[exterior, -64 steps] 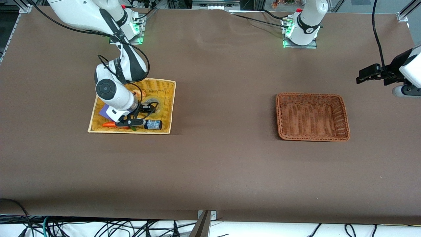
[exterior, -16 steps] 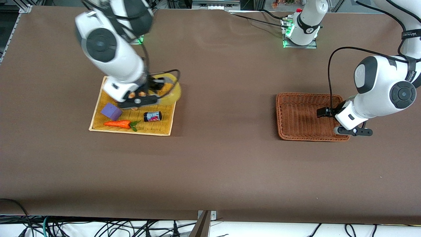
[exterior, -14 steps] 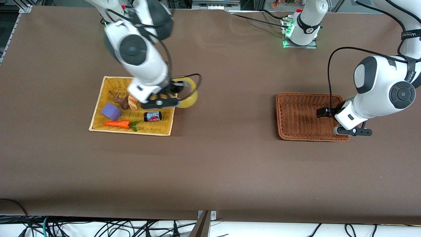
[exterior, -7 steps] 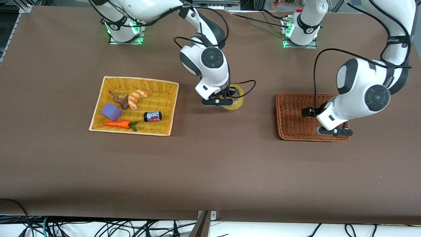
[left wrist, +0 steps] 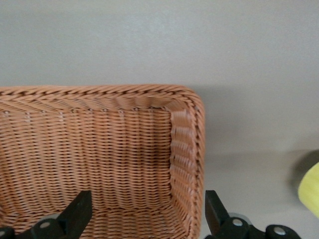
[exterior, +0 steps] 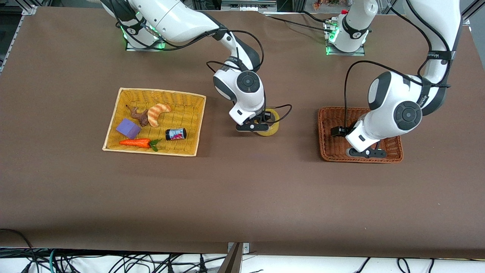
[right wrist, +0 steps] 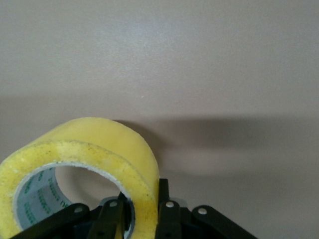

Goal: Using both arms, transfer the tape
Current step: 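Lift the tape with the right gripper and carry it toward the left gripper, then grasp the tape with the left gripper while the right gripper releases it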

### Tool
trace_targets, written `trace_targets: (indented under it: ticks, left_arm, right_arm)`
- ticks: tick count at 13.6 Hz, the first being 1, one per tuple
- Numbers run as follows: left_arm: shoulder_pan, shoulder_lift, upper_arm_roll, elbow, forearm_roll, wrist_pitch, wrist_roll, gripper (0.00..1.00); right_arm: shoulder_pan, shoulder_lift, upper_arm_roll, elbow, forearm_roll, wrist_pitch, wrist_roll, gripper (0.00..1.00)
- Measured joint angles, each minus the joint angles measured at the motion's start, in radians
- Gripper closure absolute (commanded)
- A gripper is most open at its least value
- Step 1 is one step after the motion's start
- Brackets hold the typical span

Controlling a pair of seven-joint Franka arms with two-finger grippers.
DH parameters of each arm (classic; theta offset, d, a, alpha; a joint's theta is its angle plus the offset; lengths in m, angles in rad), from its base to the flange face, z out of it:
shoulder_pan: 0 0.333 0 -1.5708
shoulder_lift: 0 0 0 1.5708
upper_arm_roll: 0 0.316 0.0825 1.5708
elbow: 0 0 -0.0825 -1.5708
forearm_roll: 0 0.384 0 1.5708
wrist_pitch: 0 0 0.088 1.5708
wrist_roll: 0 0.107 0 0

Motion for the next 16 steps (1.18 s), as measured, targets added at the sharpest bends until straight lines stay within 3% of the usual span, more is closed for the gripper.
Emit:
trace_targets:
  ticks: [2, 5, 10, 16]
  left_arm:
    - [0.0, 0.007, -0.024, -0.008, 0.0, 0.024, -0.038, 0.0]
    - [-0.001, 0.009, -0.05, -0.044, 0.0, 0.085, -0.079, 0.0]
    - [0.002, 0.009, -0.079, -0.088, 0.0, 0.142, -0.125, 0.0]
    - [-0.001, 0.029, -0.197, -0.161, 0.0, 0.285, -0.323, 0.0]
  right_arm:
    - [0.0, 0.007, -0.003, 0.0, -0.002, 0.001, 0.0, 0.4]
    - [-0.001, 0.008, -0.007, 0.008, -0.002, 0.003, 0.0, 0.02]
    - [-0.046, -0.039, -0.017, 0.05, -0.003, -0.081, -0.021, 0.0]
    - [-0.245, -0.315, -0.02, 0.069, 0.049, -0.407, -0.365, 0.0]
